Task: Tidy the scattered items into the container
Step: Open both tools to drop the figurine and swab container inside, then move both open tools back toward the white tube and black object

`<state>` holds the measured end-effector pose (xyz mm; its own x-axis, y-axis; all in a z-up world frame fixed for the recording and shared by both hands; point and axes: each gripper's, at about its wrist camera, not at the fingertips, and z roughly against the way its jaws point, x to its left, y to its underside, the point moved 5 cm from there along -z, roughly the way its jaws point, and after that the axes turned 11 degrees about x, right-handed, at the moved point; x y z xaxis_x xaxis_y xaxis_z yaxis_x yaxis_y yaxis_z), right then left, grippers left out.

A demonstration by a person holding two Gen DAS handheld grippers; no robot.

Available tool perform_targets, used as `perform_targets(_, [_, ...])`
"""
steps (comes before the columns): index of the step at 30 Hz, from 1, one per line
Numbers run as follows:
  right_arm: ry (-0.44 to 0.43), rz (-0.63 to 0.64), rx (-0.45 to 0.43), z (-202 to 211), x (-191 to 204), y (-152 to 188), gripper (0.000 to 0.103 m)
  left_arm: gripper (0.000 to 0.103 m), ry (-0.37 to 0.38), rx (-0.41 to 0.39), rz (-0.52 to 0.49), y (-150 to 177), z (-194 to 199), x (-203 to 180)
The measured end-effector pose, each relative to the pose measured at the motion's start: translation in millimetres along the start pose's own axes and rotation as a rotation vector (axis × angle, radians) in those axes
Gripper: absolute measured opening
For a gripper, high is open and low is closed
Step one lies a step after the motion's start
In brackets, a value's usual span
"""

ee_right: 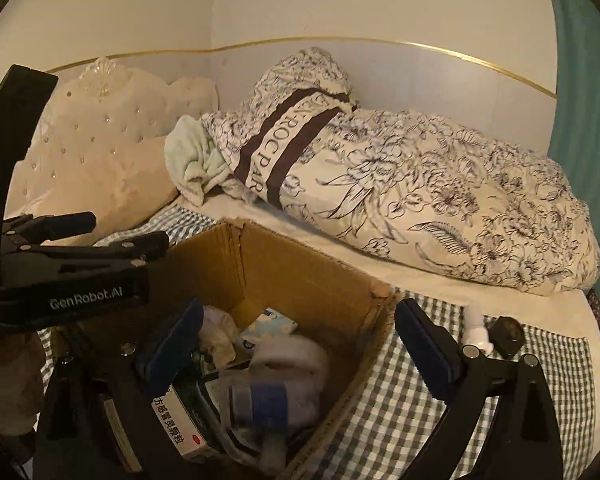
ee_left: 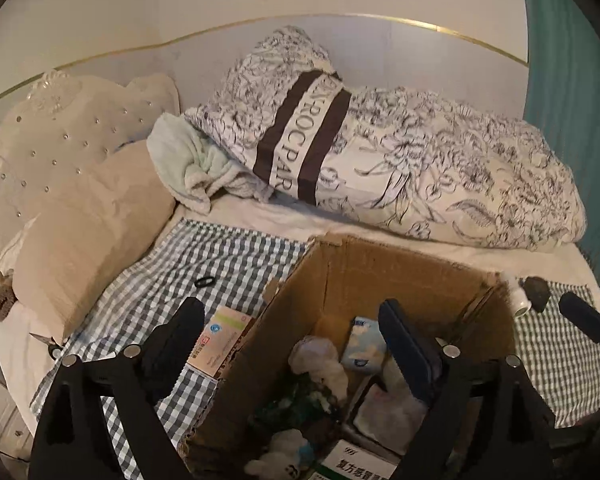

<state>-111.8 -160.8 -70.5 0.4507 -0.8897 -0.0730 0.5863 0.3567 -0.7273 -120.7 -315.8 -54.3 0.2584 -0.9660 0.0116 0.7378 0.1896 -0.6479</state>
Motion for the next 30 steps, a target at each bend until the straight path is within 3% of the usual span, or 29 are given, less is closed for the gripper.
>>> perform_targets(9, [0.042, -0.042, -0.073, 49, -30, -6, 0.099, 0.103, -0.009, -0.081, -0.021, -15, 44, -28])
perform_targets(14, [0.071, -0.060, -0.119, 78, -50, -8, 0.103, 0.103, 0.036, -0.121, -0.018, -25, 68, -49])
perform_targets(27, [0.126, -0.122, -0.123, 123, -112, 6, 0.103, 0.103, 0.109, -0.120, 0.057, -37, 91, -101])
perform_targets(30, [0.142, -0.127, -0.126, 130, -125, 10, 0.103, 0.103, 0.095, -0.137, 0.067, -40, 96, -115])
